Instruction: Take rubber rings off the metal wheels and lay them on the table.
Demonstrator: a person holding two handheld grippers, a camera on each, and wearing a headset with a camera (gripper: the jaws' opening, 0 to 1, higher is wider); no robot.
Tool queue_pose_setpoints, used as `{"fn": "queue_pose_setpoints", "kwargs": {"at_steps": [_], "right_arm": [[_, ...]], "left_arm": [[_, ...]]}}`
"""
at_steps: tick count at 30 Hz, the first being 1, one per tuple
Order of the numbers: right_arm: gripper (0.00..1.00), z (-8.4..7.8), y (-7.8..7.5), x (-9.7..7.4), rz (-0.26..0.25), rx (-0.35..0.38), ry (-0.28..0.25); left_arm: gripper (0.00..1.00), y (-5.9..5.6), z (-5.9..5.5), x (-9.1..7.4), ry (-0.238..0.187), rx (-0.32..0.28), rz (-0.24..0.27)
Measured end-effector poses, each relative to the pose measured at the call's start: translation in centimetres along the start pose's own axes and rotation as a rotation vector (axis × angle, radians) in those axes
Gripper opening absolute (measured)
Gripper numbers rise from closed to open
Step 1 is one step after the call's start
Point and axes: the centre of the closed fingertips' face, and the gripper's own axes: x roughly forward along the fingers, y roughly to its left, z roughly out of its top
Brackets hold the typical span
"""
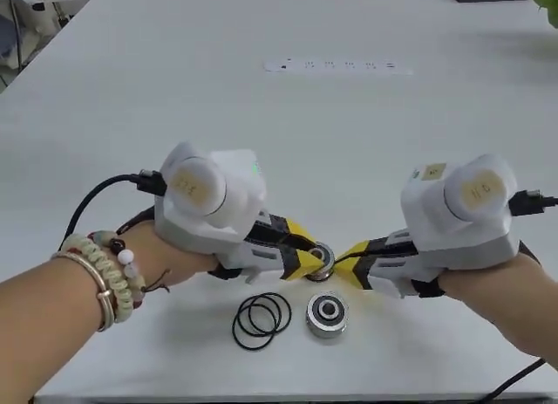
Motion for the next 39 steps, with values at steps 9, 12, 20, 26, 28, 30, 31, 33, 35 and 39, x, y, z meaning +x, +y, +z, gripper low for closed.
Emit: {"fn": "queue_pose_setpoints", "kwargs": {"at_steps": [9, 12, 20, 26, 28, 30, 31, 33, 35, 39], "right_arm": [[0.00, 0.9, -0.4, -0.6, 0.034, 0.243, -0.087], [0.00, 0.9, -0.3, -0.6, 0.032, 0.247, -0.085], [0.00, 1.2, -0.1, -0.7, 0.080, 0.429, -0.113], [0.00, 1.4, 0.3, -0.8, 0.096, 0.466, -0.117], [0.00, 1.5, 0.4, -0.8, 0.101, 0.473, -0.119], [0.00, 1.6, 0.6, -0.9, 0.106, 0.473, -0.120], [0.00, 1.6, 0.6, -0.9, 0.107, 0.474, -0.121], [0.00, 1.7, 0.7, -0.9, 0.112, 0.477, -0.123], [0.00, 1.8, 0.8, -0.9, 0.119, 0.485, -0.127], [0.00, 1.9, 1.0, -1.0, 0.125, 0.478, -0.129]], "left_arm": [[0.07, 0.1, -0.1, -0.1, -0.007, -0.005, 0.007], [0.07, 0.1, -0.1, -0.1, -0.010, -0.004, 0.006], [0.06, 0.0, -0.1, -0.1, -0.007, 0.016, 0.007], [0.06, -0.1, 0.0, -0.1, -0.003, 0.032, 0.009], [0.06, -0.2, 0.0, -0.1, -0.001, 0.034, 0.009], [0.06, -0.2, 0.0, -0.1, 0.000, 0.035, 0.010], [0.06, -0.2, 0.0, -0.1, 0.002, 0.036, 0.011], [0.06, -0.2, 0.0, -0.1, 0.002, 0.036, 0.011], [0.06, -0.2, 0.0, -0.1, 0.002, 0.036, 0.011], [0.06, -0.2, 0.0, -0.1, 0.003, 0.036, 0.011]]}}
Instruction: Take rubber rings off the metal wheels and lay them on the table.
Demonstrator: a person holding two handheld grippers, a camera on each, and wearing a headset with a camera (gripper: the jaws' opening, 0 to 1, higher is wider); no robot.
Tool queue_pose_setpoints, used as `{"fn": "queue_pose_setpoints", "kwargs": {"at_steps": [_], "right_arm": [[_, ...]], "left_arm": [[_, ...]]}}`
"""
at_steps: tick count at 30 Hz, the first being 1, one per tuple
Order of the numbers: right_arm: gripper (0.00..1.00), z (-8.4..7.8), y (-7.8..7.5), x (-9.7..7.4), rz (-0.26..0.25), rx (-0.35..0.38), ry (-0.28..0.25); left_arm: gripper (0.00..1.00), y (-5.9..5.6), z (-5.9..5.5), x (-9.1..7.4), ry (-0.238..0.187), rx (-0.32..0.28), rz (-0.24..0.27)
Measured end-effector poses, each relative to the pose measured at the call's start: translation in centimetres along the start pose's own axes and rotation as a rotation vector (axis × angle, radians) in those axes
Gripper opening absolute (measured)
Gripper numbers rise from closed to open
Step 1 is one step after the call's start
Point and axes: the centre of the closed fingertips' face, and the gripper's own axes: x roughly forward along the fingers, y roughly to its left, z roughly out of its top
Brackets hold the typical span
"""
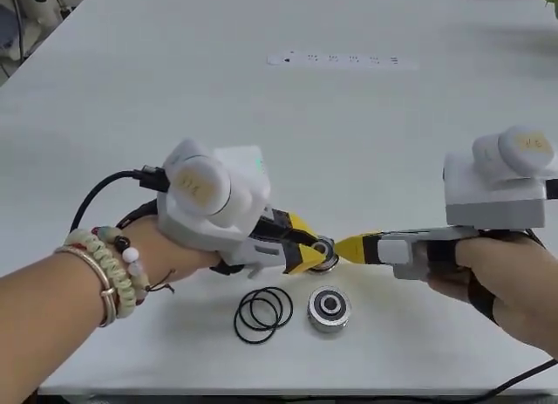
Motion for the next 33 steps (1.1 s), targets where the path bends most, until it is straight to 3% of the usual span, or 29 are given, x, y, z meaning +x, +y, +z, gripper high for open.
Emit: {"fn": "queue_pose_setpoints", "kwargs": {"at_steps": [11, 14, 15, 16, 17, 19, 26, 33], "right_arm": [[0.00, 0.3, 1.0, 0.3, 0.036, -0.011, -0.002], [0.00, 1.9, 3.0, 0.4, 0.125, 0.043, -0.085], [0.00, 1.4, 1.8, 0.3, 0.055, -0.026, -0.042], [0.00, 1.3, 1.8, 0.5, 0.047, -0.061, -0.035], [0.00, 1.4, 2.2, 0.6, 0.068, -0.027, -0.044], [0.00, 1.3, 1.8, 0.5, 0.058, -0.007, -0.045], [0.00, 1.1, 1.1, 0.4, 0.019, -0.013, -0.031], [0.00, 1.2, 1.4, 0.5, 0.014, -0.017, -0.037]], "left_arm": [[0.06, 0.0, 0.0, 0.0, 0.000, 0.002, -0.002], [0.06, 0.0, 0.0, 0.1, -0.001, 0.001, -0.001], [0.06, 0.0, 0.0, 0.1, -0.001, 0.000, 0.000], [0.06, 0.0, 0.0, 0.1, -0.001, 0.000, -0.001], [0.06, 0.0, 0.0, 0.1, -0.001, 0.001, -0.001], [0.07, 0.0, 0.0, 0.1, -0.003, 0.002, -0.001], [0.07, 0.0, 0.0, 0.0, -0.015, 0.002, 0.002], [0.08, 0.1, 0.0, -0.1, -0.006, -0.005, 0.000]]}}
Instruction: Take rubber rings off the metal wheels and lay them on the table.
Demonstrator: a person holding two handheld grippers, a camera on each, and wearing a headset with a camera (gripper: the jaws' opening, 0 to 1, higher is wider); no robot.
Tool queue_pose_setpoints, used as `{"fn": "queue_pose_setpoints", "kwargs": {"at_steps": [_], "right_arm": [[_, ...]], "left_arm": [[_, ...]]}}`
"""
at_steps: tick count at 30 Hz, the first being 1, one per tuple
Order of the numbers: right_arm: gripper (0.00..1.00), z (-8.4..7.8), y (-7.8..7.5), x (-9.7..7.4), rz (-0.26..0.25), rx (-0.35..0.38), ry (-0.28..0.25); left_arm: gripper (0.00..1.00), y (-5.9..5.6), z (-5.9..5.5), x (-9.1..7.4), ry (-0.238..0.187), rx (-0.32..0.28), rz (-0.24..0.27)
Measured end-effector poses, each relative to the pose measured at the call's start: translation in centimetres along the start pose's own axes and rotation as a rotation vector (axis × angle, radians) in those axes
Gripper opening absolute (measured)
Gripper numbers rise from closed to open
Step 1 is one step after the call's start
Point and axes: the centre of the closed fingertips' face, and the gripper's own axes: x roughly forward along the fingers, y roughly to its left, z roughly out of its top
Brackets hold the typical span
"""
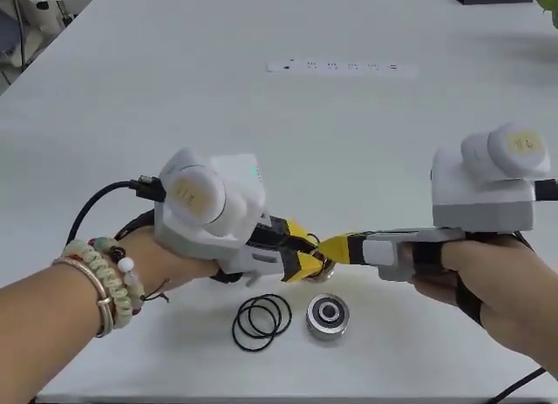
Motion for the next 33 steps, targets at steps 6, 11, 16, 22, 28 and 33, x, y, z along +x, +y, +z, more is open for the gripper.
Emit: {"fn": "queue_pose_setpoints", "kwargs": {"at_steps": [6, 11, 16, 22, 28, 33], "right_arm": [[0.00, 1.0, 0.6, -0.4, 0.016, 0.007, -0.043], [0.00, 1.6, 1.5, -0.5, 0.036, 0.007, -0.065], [0.00, 2.1, 2.9, -0.5, 0.069, 0.004, -0.078], [0.00, 1.8, 4.1, -0.2, 0.097, -0.013, -0.062], [0.00, 0.0, 5.5, 0.6, 0.123, -0.050, 0.020], [0.00, -1.6, 6.0, 1.4, 0.136, -0.129, 0.100]], "left_arm": [[0.08, 0.8, 1.7, -2.0, -0.054, -0.059, -0.014], [0.14, 1.3, 3.0, -4.3, -0.088, -0.060, -0.001], [0.25, 1.5, 3.1, -6.7, -0.105, -0.049, 0.029], [0.30, 1.3, 2.9, -9.5, -0.125, -0.051, 0.068], [0.34, 1.2, 1.4, -12.0, -0.142, -0.095, 0.126], [0.38, 0.0, -0.2, -13.1, -0.165, -0.165, 0.143]]}}
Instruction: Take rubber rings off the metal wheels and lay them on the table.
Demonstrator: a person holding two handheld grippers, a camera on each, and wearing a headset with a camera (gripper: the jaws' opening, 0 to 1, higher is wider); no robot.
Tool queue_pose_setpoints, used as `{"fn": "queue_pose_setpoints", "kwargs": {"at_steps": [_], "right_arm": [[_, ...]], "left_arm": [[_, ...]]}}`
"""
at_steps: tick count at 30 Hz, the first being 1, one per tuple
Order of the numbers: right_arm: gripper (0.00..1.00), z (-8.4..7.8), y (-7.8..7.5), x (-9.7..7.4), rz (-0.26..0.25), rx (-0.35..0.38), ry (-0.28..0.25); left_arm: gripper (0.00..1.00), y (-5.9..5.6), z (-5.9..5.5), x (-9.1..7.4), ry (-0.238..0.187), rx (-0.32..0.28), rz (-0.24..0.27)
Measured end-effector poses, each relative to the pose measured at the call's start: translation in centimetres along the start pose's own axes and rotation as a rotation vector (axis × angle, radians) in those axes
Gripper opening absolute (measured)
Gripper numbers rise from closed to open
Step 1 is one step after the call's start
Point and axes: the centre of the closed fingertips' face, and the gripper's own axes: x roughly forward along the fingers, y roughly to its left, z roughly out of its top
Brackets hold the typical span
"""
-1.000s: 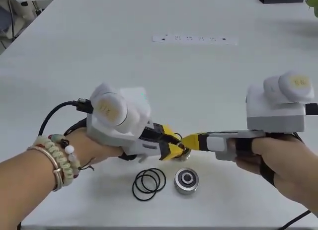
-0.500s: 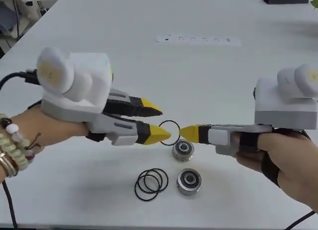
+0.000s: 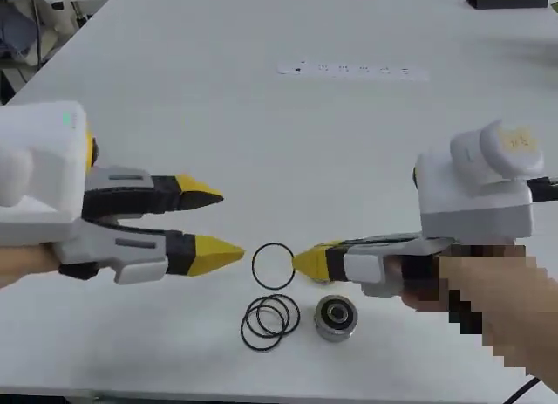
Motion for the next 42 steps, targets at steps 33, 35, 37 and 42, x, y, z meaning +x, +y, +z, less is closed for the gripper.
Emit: {"fn": "queue_pose_setpoints", "kwargs": {"at_steps": [33, 35, 37, 42], "right_arm": [[0.12, -2.2, -0.7, 0.5, -0.066, -0.176, 0.121], [0.12, -1.8, -0.6, 0.2, -0.066, -0.180, 0.105], [0.13, -1.3, -0.5, -0.2, -0.064, -0.188, 0.087], [0.16, 1.9, 0.2, -1.7, -0.041, -0.140, -0.051]], "left_arm": [[0.45, -4.1, -4.8, -2.1, 0.009, -0.156, 0.071], [0.45, -4.2, -4.8, -2.1, 0.007, -0.158, 0.070], [0.45, -4.3, -4.8, -2.1, 0.007, -0.160, 0.068], [0.48, -4.6, -4.7, -2.1, 0.005, -0.165, 0.065]]}}
